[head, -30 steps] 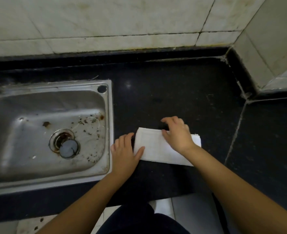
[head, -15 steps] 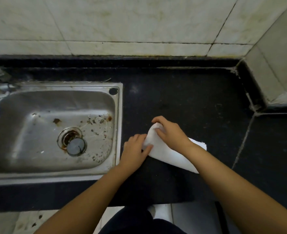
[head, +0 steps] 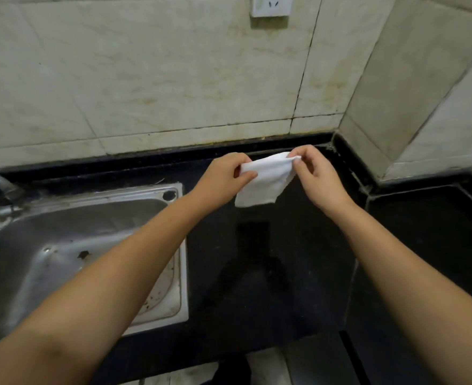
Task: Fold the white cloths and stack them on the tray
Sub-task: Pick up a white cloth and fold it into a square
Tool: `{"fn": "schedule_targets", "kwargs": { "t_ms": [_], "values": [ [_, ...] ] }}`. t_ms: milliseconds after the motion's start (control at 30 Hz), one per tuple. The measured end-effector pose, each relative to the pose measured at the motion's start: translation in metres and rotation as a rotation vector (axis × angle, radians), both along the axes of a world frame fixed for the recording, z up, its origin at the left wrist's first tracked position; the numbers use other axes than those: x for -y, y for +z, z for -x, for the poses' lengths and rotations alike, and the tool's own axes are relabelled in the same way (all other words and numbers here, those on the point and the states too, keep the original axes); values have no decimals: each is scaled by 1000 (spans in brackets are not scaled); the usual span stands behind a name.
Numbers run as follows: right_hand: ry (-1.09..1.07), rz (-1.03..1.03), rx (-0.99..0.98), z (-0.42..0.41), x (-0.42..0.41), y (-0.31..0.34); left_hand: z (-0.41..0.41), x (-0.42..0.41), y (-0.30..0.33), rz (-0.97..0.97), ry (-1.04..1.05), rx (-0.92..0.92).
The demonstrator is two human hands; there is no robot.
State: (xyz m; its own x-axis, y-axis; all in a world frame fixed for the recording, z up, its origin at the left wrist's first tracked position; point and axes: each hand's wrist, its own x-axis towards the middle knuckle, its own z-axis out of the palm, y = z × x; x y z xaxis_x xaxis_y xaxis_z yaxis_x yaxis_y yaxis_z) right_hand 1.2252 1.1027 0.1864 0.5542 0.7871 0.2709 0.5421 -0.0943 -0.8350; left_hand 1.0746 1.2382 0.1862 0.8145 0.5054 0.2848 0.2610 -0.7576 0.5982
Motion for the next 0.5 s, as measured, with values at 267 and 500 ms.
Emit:
{"fn": "schedule_targets", "kwargs": {
  "t_ms": [267, 500],
  "values": [
    [130, 267, -94, 52, 78, -99, 73, 59, -101, 113, -77, -183],
    [158, 411, -240, 85, 114, -140, 109, 92, -153, 476, -51, -378]
  ]
}}
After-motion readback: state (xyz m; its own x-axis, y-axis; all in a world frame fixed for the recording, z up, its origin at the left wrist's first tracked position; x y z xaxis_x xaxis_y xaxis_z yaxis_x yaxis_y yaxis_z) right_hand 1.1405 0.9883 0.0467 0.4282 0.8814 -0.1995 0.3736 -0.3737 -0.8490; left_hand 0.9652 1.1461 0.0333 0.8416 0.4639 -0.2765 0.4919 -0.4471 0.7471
